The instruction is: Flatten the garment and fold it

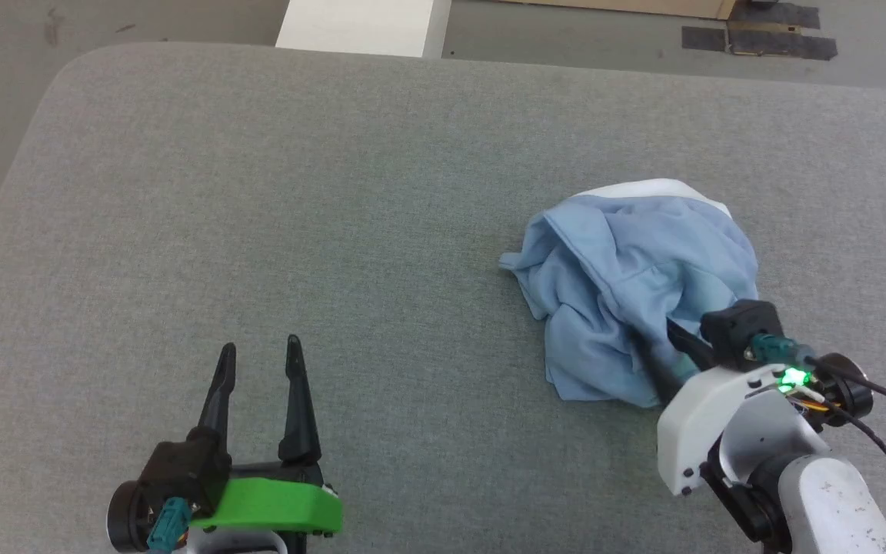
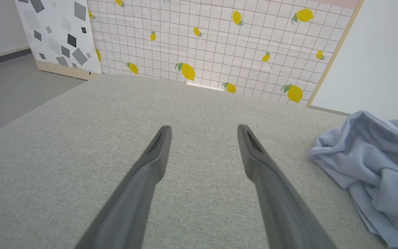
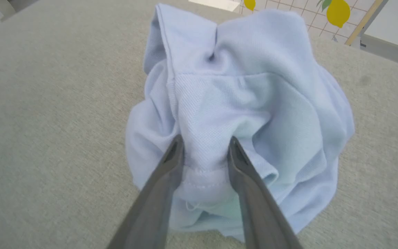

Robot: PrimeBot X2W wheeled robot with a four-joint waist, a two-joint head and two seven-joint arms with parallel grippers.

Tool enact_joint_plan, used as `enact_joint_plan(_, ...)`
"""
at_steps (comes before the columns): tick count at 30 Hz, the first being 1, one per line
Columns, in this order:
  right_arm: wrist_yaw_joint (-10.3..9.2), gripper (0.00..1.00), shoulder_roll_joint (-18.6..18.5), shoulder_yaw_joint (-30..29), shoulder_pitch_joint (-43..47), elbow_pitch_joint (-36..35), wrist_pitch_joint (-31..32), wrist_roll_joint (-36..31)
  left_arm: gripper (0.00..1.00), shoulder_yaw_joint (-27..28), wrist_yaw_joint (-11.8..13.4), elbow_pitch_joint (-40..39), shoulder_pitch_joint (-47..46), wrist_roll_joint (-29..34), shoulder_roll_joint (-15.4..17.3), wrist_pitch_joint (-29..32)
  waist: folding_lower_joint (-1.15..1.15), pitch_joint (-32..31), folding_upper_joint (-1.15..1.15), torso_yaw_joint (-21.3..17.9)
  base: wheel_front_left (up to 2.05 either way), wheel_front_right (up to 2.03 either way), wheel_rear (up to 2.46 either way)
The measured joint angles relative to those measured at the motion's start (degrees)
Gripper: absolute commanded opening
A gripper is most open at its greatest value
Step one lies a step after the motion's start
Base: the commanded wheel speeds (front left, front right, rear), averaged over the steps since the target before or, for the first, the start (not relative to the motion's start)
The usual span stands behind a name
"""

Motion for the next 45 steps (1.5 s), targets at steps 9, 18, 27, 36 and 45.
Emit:
enact_joint_plan(9,0.01,0.0,2.2,-7.3,-2.5,-5.4,-2.5,0.5,1.0,1.3,-1.8,0.6,0.0,0.9,-0.8,0.0,0.0,-0.9,0.0,-1.8,0.0,0.0,0.0)
enact_joint_plan(18,0.0,0.0,0.6,-30.1,-1.7,-3.9,-2.6,-2.6,1.0,1.6,-3.5,2.2,-0.1,1.0,-0.9,0.0,0.0,-1.2,0.0,-4.5,0.0,0.0,0.0)
enact_joint_plan(27,0.0,1.0,2.6,-38.4,5.4,6.7,-6.1,-6.7,1.0,1.0,-4.7,4.2,-0.6,1.1,-0.8,0.0,0.0,-0.5,0.0,-5.1,0.0,0.0,0.0)
enact_joint_plan(36,0.0,1.0,2.9,-27.2,1.2,0.4,-11.0,-5.3,1.0,1.0,-5.1,5.2,-1.0,1.0,-0.3,0.0,0.0,-2.3,0.0,-6.2,0.0,0.0,0.0)
enact_joint_plan(45,0.0,1.0,-1.2,-7.6,0.9,0.6,5.4,2.5,1.0,0.4,-5.6,5.5,-2.2,0.7,-0.5,0.0,0.0,-2.0,0.0,-4.8,0.0,0.0,0.0)
